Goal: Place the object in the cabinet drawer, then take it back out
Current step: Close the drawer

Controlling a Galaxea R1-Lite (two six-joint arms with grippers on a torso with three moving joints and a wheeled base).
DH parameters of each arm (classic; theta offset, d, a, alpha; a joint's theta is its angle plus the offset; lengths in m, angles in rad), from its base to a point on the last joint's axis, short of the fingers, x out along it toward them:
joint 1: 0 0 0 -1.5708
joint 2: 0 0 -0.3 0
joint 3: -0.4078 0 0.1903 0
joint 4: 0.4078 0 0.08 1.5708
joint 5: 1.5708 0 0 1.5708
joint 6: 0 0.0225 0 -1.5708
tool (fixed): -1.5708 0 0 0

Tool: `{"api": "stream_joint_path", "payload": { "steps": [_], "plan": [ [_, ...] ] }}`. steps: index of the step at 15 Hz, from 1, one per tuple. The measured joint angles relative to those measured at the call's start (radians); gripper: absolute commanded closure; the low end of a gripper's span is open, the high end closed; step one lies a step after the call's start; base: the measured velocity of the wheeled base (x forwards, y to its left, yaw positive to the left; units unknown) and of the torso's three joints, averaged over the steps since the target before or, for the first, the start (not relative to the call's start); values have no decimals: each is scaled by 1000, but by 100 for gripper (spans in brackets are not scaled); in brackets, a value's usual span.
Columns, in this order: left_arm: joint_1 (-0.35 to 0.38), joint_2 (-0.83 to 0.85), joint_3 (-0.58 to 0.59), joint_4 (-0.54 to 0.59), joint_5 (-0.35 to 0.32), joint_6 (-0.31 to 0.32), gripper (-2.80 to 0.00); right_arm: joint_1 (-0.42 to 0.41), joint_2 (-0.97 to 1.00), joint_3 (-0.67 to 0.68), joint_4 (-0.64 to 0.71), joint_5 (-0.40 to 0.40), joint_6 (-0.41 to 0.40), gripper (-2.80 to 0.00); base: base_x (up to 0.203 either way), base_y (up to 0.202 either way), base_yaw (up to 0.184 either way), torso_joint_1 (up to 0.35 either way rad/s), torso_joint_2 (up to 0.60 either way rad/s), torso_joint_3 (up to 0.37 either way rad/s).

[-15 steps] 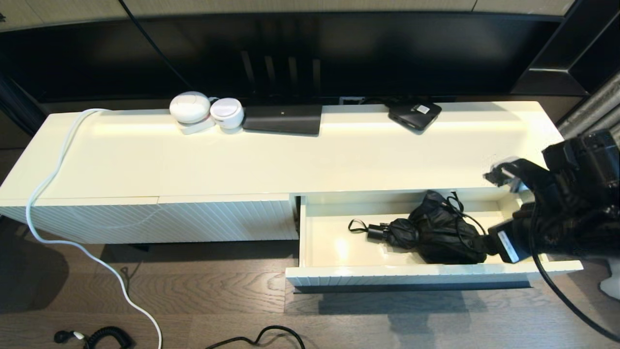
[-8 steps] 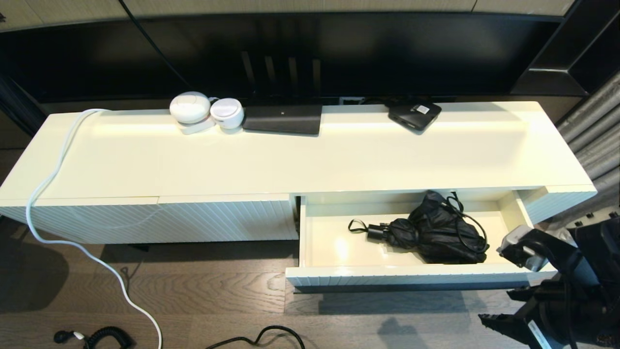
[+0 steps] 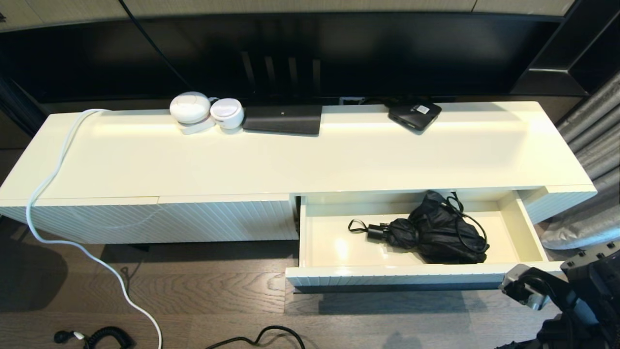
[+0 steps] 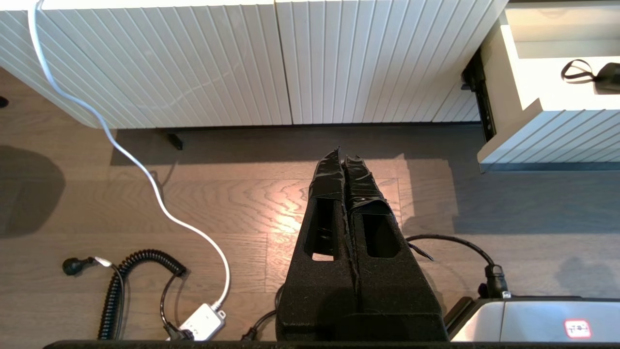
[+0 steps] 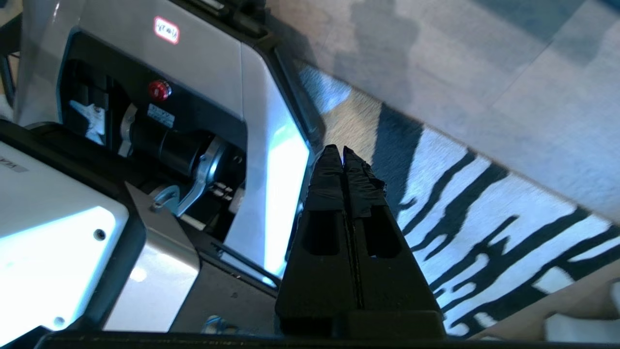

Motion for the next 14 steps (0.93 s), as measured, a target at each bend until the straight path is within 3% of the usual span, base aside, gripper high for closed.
{"api": "stream_joint_path", "payload": {
  "steps": [4,10,14],
  "plan": [
    [0,0,0,0,0,0,0,-10,62,63,-68,2,8,0,0,0,0,0,0,0],
    [0,0,0,0,0,0,0,-55,186,153,-379,-28,9,0,0,0,0,0,0,0],
    [0,0,0,0,0,0,0,-63,226,225,-642,-130,8,0,0,0,0,0,0,0]
  ]
}}
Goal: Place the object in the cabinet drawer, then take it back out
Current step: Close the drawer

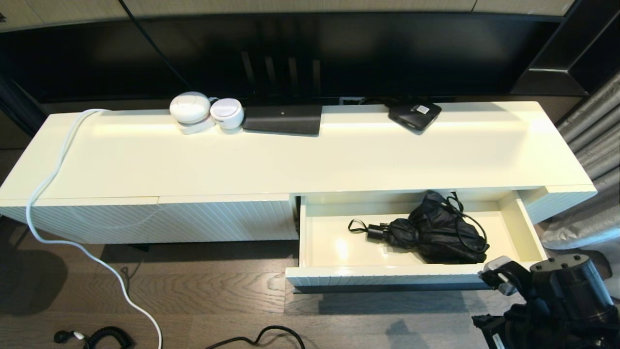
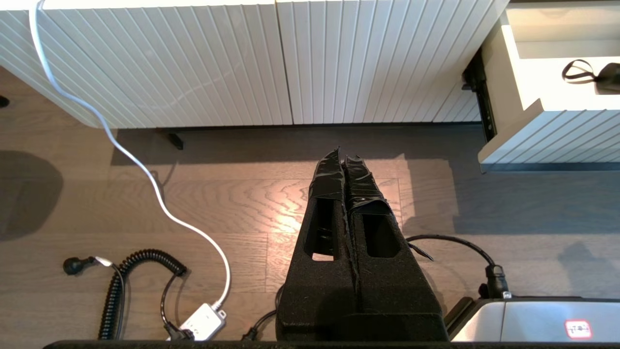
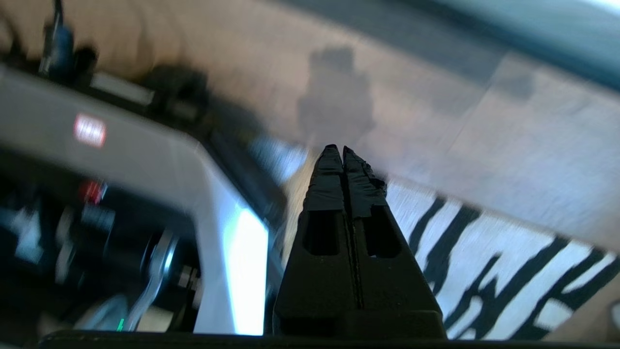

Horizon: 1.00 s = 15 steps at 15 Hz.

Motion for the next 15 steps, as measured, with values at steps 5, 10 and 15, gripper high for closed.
{"api": "stream_joint_path", "payload": {
  "steps": [5,10,15],
  "plan": [
    [0,0,0,0,0,0,0,10,34,50,-125,-16,1,0,0,0,0,0,0,0],
    [0,0,0,0,0,0,0,11,109,101,-320,-19,1,0,0,0,0,0,0,0],
    [0,0,0,0,0,0,0,19,153,140,-494,-20,-4,0,0,0,0,0,0,0]
  ]
}}
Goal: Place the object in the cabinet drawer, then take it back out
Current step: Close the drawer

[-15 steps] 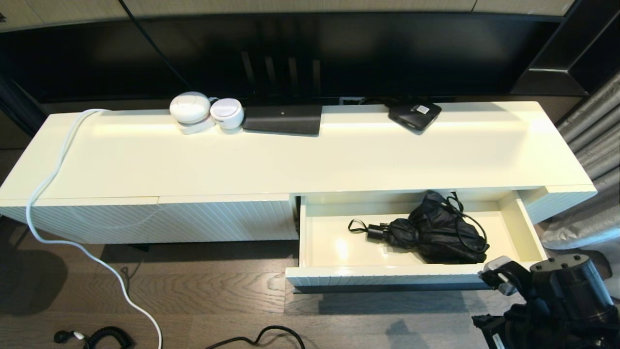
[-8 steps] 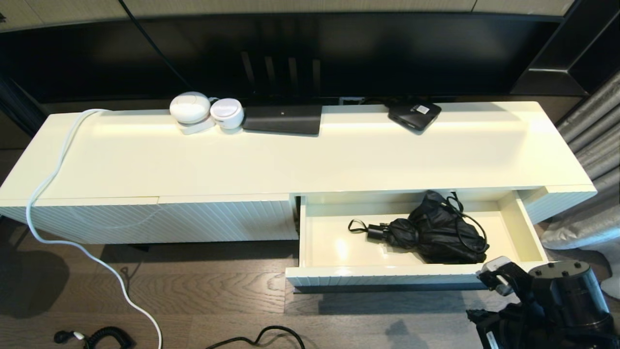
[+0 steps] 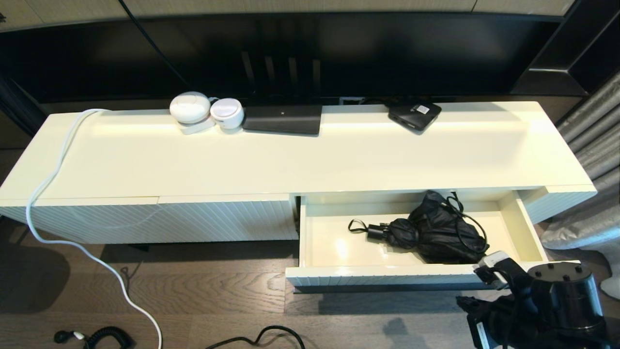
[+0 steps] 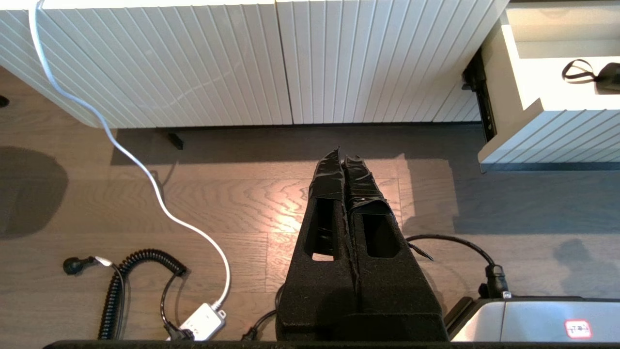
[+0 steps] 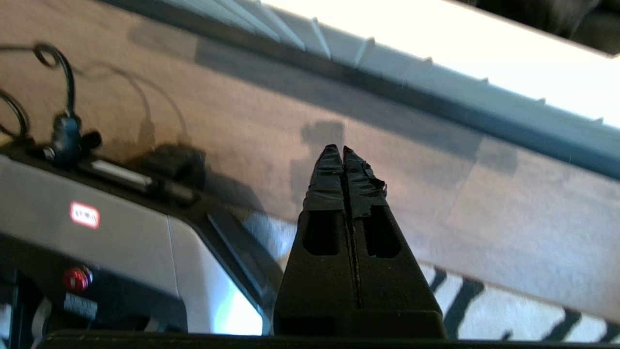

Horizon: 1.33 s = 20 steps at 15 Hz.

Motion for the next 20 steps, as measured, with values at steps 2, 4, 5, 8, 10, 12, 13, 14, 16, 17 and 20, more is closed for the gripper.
{"api": "stream_joint_path", "payload": {
  "steps": [2,4,5,8,10,12,13,14,16,17,20],
  "plan": [
    [0,0,0,0,0,0,0,2,24,4,-64,0,0,0,0,0,0,0,0,0],
    [0,0,0,0,0,0,0,1,48,3,-100,0,-1,0,0,0,0,0,0,0],
    [0,0,0,0,0,0,0,1,71,3,-125,0,-1,0,0,0,0,0,0,0],
    [0,0,0,0,0,0,0,1,119,-1,-175,0,-1,0,0,0,0,0,0,0],
    [0,0,0,0,0,-1,0,1,171,-7,-236,-1,-2,0,0,0,0,0,0,0],
    [0,0,0,0,0,-1,0,0,225,-15,-320,-27,-1,0,0,0,0,0,0,0],
    [0,0,0,0,0,0,0,-1,242,-20,-337,-40,0,0,0,0,0,0,0,0],
    [0,0,0,0,0,0,0,-1,256,-21,-342,-43,0,0,0,0,0,0,0,0],
    [0,0,0,0,0,-1,0,-1,278,-24,-382,-45,-1,0,0,0,0,0,0,0],
    [0,0,0,0,0,0,0,-1,283,-26,-390,-46,-2,0,0,0,0,0,0,0],
    [0,0,0,0,0,0,0,-1,282,-36,-420,-66,-4,0,0,0,0,0,0,0]
  ]
}}
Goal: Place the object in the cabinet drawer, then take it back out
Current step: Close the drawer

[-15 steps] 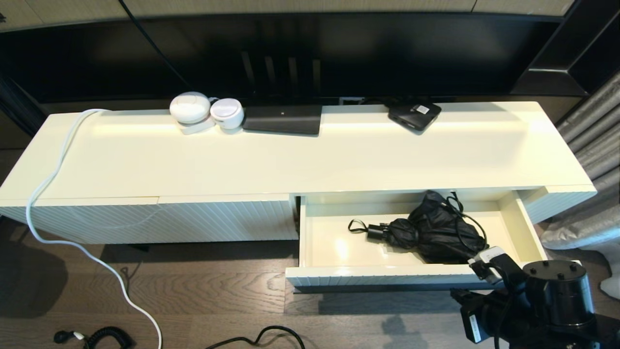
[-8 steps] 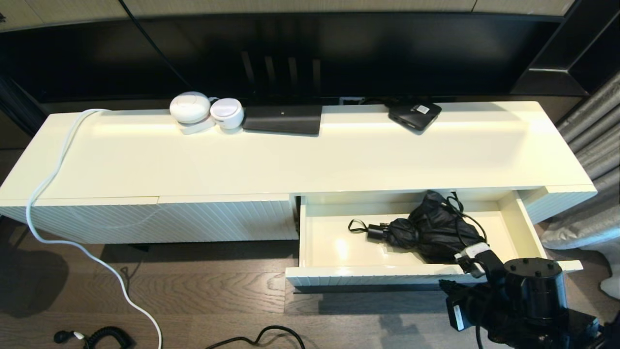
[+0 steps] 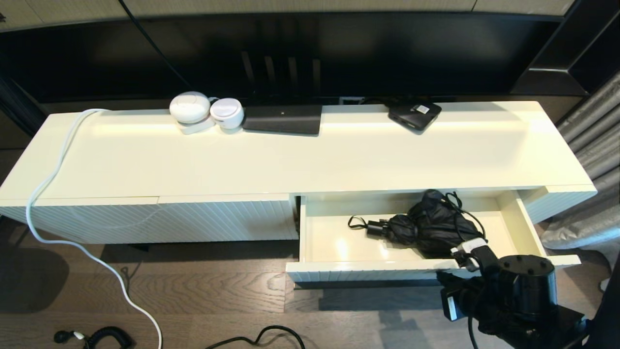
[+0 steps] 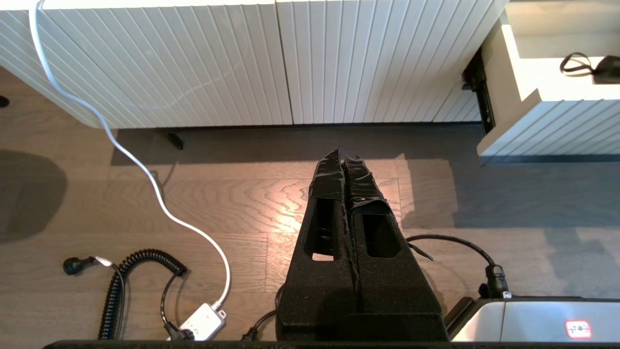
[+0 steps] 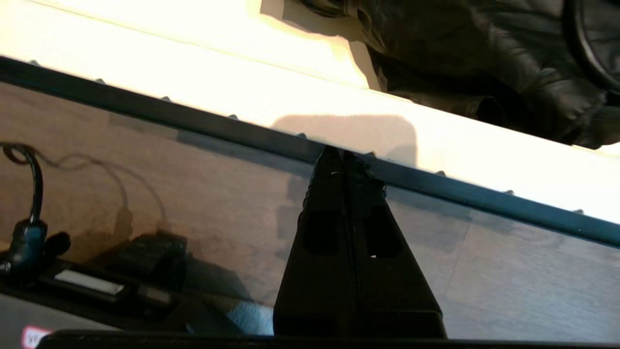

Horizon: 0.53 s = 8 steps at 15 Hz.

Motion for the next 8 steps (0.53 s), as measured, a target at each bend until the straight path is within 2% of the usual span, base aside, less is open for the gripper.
{"api": "stream_joint_path", "payload": {
  "steps": [8],
  "plan": [
    [0,0,0,0,0,0,0,-4,13,-56,-47,-45,-3,0,0,0,0,0,0,0]
  ]
}}
